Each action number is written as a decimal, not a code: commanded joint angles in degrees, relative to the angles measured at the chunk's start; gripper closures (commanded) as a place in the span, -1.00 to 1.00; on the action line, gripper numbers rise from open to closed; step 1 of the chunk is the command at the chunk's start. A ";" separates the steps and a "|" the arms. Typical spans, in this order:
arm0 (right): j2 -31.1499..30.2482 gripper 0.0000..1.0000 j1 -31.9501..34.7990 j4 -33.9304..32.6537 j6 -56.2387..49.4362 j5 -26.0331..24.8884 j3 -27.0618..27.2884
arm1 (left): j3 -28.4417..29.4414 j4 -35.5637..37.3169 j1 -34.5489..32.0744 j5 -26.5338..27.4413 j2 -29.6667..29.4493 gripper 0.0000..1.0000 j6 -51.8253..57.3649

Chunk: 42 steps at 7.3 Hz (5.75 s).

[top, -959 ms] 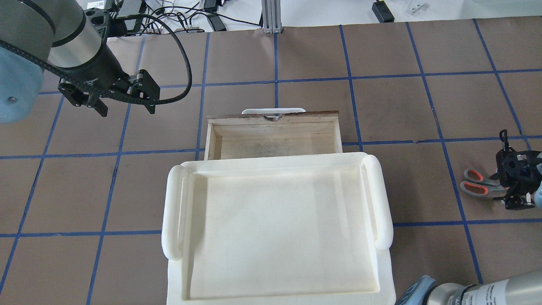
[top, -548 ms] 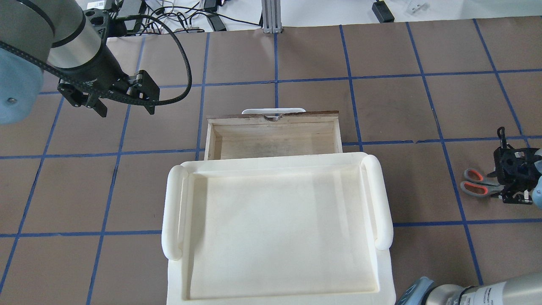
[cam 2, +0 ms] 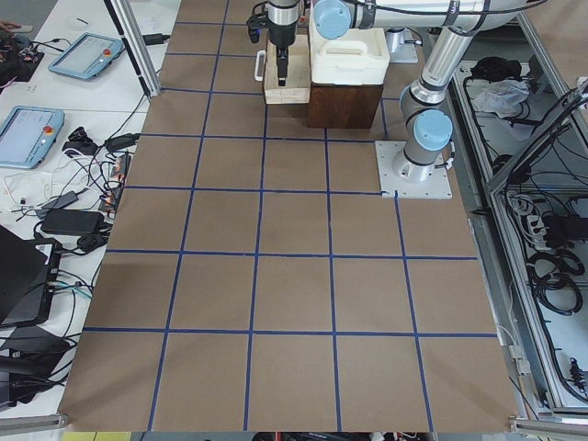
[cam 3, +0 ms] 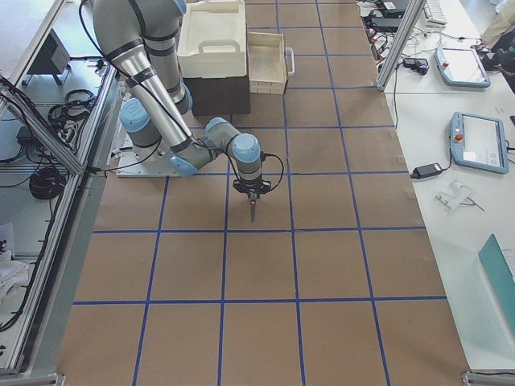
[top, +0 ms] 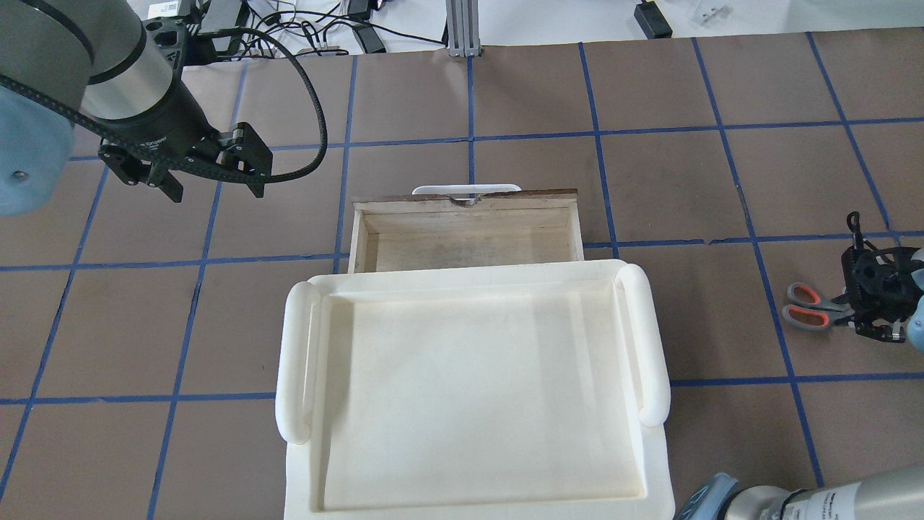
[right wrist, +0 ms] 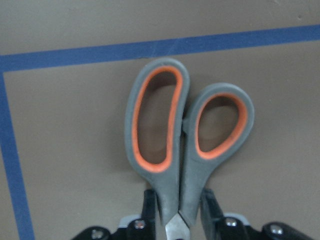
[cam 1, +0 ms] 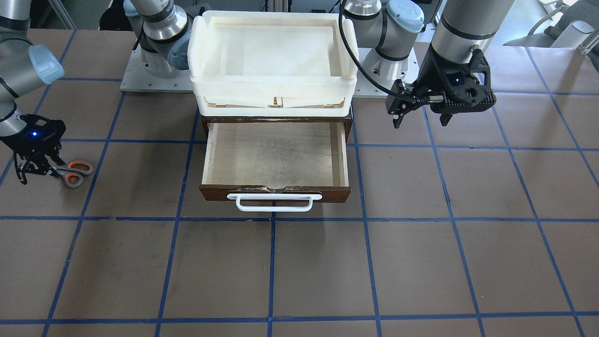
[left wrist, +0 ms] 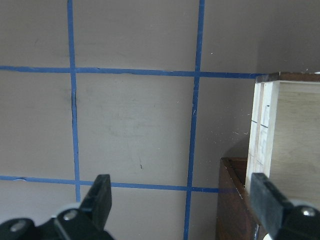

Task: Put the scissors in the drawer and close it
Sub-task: 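Lift the scissors with the right gripper and carry them over the drawer, then lower the scissors into the drawer and open the right gripper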

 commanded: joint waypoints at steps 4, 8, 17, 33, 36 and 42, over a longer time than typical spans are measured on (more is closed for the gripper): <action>-0.45 0.94 0.09 0.04 0.26 0.05 -0.35 | -0.11 -0.12 0.26 0.03 0.05 -1.00 0.00; -5.54 1.00 9.38 13.08 1.22 0.05 -12.52 | -0.37 -0.03 0.26 -0.23 0.05 -1.00 0.00; -7.49 1.00 41.09 46.43 29.11 -2.75 -39.81 | -0.37 0.06 0.26 -0.15 0.05 -1.00 0.00; 7.27 1.00 70.49 40.73 56.07 -2.58 -41.76 | -0.37 0.06 0.26 0.73 0.05 -1.00 0.00; 7.98 1.00 71.98 39.41 56.24 -2.49 -41.48 | -0.37 0.06 0.26 0.82 0.05 -1.00 0.00; 7.81 1.00 72.08 39.41 57.92 -2.41 -40.52 | -0.37 -0.03 0.35 0.91 0.05 -1.00 0.00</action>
